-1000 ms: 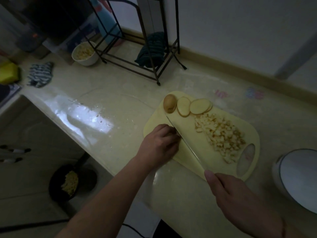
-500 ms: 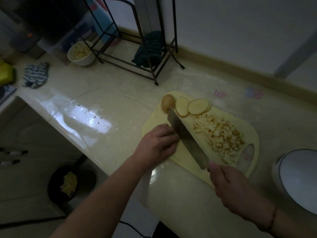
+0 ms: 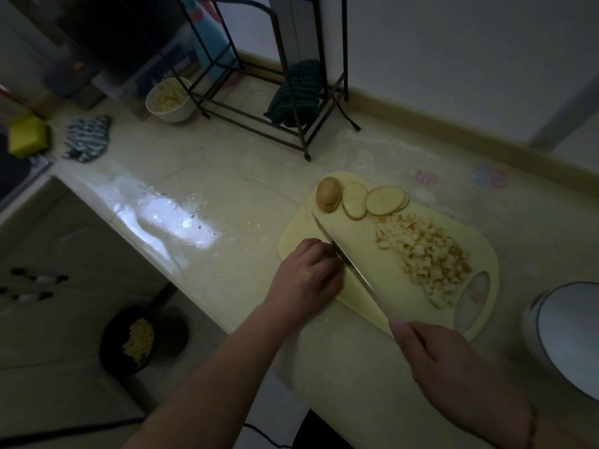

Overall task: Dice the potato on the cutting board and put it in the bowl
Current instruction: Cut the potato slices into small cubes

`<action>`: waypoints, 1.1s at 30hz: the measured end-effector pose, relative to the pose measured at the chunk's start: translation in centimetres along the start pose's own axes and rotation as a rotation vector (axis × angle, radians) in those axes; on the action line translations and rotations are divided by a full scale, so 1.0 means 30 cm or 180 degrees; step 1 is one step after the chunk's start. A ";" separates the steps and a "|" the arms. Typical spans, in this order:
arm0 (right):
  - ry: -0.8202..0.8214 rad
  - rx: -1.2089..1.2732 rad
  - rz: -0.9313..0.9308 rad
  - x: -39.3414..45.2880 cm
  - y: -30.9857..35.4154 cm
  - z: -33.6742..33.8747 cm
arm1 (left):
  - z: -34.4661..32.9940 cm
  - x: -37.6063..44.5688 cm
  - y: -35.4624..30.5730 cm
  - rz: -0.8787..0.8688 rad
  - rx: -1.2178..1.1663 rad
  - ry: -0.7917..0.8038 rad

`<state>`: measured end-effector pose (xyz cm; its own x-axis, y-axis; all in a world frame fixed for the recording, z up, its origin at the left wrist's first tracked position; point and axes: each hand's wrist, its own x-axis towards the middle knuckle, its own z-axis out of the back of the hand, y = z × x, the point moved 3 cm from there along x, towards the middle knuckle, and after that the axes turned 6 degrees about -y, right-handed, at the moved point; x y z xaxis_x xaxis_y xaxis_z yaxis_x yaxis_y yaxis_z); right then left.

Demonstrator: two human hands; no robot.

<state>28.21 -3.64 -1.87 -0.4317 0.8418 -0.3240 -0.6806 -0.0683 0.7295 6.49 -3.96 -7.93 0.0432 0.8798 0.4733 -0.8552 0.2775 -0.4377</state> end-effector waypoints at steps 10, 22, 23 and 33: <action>-0.0080 -0.0032 0.0078 -0.023 -0.018 -0.006 | -0.015 -0.015 0.009 0.0189 -0.0102 0.0013; 0.0316 0.0001 -0.0218 0.001 -0.038 0.005 | -0.001 0.009 0.018 0.0126 -0.0427 -0.0030; 0.0326 0.0005 -0.0238 0.006 -0.033 0.000 | -0.003 0.008 0.017 0.0125 -0.0447 -0.0046; 0.0327 0.0455 -0.0665 0.004 -0.069 0.024 | -0.003 0.011 0.020 0.0091 -0.0502 -0.0136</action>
<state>30.00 -3.01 -2.98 -0.3536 0.7704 -0.5305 -0.6739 0.1836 0.7157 6.04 -3.48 -8.12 -0.0048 0.8720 0.4895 -0.7638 0.3128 -0.5646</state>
